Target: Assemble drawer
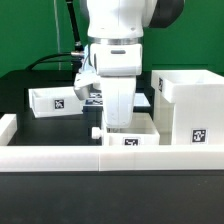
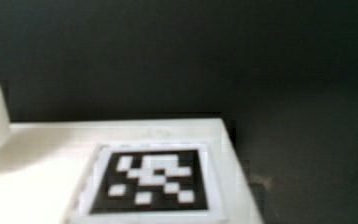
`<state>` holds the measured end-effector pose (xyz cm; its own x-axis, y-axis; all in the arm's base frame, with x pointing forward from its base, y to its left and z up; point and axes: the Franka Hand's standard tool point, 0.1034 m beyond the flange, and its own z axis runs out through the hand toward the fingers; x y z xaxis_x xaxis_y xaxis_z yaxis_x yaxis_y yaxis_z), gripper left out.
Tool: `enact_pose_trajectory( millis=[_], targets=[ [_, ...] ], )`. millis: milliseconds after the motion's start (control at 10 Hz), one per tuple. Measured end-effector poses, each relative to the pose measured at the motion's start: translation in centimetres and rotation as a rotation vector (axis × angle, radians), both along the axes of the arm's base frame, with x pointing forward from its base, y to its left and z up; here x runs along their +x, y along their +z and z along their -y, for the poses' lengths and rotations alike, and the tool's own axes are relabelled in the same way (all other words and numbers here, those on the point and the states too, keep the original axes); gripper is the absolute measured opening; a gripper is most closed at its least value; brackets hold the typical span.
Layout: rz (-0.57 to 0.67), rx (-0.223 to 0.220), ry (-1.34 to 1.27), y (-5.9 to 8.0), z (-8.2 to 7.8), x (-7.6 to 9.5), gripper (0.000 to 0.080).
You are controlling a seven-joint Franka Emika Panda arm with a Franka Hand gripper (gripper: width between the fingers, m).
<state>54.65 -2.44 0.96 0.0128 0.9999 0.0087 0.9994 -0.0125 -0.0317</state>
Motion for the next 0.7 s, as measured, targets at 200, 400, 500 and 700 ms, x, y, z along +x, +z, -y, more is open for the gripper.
enact_pose_trajectory(
  millis=[200, 400, 500, 700],
  targets=[
    [-0.001, 0.0, 0.0, -0.03, 0.02, -0.03, 0.0042],
    [0.019, 0.002, 0.009, -0.12, -0.33, 0.05, 0.0042],
    [0.013, 0.004, 0.014, -0.16, -0.64, -0.02, 0.0042],
    [0.009, -0.001, 0.043, -0.11, -0.88, 0.08, 0.0042]
  ],
)
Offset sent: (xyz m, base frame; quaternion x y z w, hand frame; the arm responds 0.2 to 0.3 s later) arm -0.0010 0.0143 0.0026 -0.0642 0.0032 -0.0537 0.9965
